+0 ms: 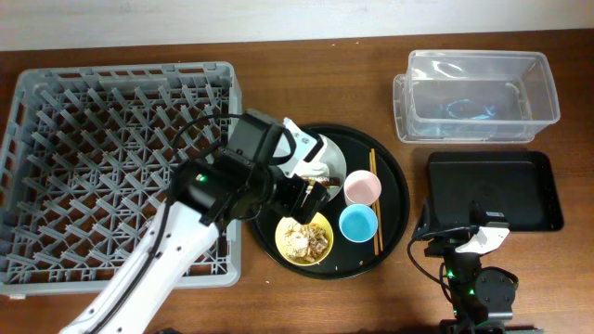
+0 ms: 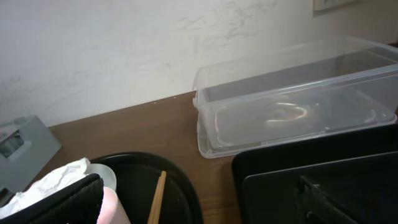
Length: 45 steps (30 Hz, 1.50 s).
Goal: Sort waste into correct bins and load items into the dishwasher rack
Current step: 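Move the left gripper over the tray toward the pink cup, then lower the left gripper and grasp the pink cup rim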
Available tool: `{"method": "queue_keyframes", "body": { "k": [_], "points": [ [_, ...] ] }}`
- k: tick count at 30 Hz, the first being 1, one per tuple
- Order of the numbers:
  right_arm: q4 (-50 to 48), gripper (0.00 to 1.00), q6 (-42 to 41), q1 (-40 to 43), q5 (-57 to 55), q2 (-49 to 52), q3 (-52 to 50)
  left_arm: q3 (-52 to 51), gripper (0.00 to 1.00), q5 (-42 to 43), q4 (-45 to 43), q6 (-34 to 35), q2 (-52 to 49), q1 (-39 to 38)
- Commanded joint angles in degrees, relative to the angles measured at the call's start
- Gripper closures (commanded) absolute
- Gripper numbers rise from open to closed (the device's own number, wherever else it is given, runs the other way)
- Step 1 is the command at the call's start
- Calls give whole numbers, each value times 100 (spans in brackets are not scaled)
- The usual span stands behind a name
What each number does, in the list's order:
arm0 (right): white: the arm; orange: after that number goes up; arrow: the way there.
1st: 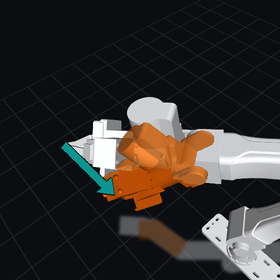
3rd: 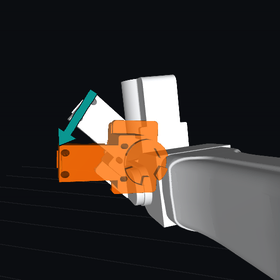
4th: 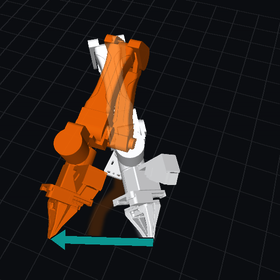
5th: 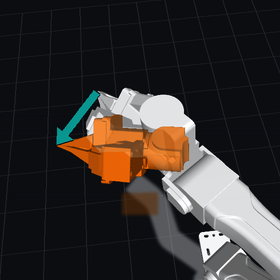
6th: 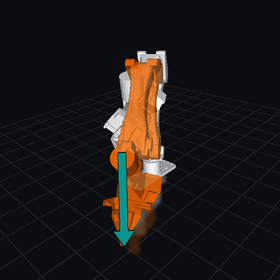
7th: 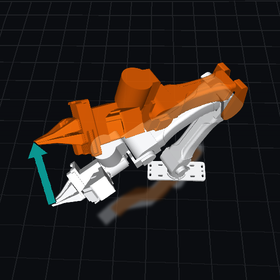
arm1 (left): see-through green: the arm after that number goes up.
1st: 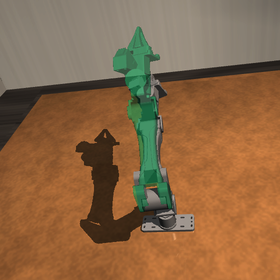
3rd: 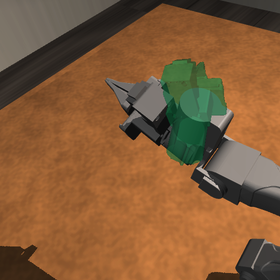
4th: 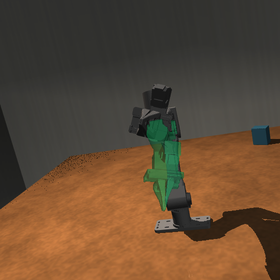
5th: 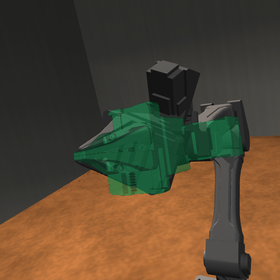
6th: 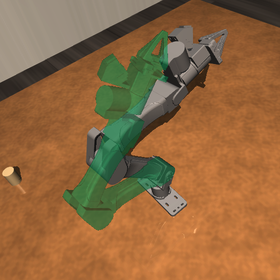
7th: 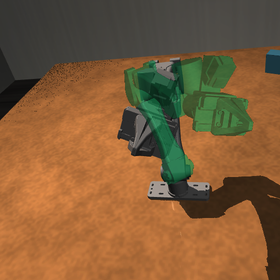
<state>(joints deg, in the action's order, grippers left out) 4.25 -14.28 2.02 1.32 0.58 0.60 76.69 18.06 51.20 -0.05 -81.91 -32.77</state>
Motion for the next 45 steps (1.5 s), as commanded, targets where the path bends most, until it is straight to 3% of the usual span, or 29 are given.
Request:
{"method": "queue_keyframes", "body": {
  "k": [1, 6, 13, 23, 26, 30, 34, 38, 40, 45],
  "points": [
    [28, 1, 55, -50, -33, -39, -28, 98, 1, 175, -122, -57, -396, -24],
    [28, 1, 55, -50, -33, -39, -28, 105, 2, 313, -186, 428, -833, -24],
    [28, 1, 55, -50, -35, -39, -28, 105, 1, 2065, -243, 476, -883, -24],
    [28, 1, 55, -50, -33, -37, -28, 105, 1, 1985, -92, 448, -883, -24],
    [28, 1, 55, -50, -33, -39, -28, 105, 2, 1904, -468, 452, -901, -26],
    [28, 1, 55, -50, -33, -37, -28, 212, 17, 1637, -1073, 826, -905, -24],
    [28, 1, 55, -50, -33, -37, -28, 693, 23, 820, -564, 807, -964, -24],
    [28, 1, 52, -50, -33, -37, -28, 1078, 23, 850, 101, 575, -1349, -136],
    [28, 1, 52, -50, -33, -37, -28, 1255, 17, 999, 310, 463, -1606, -212],
    [28, 1, 55, -50, -33, -37, -28, 1541, 14, 1276, 234, 452, -1904, -247]
  ]
}}
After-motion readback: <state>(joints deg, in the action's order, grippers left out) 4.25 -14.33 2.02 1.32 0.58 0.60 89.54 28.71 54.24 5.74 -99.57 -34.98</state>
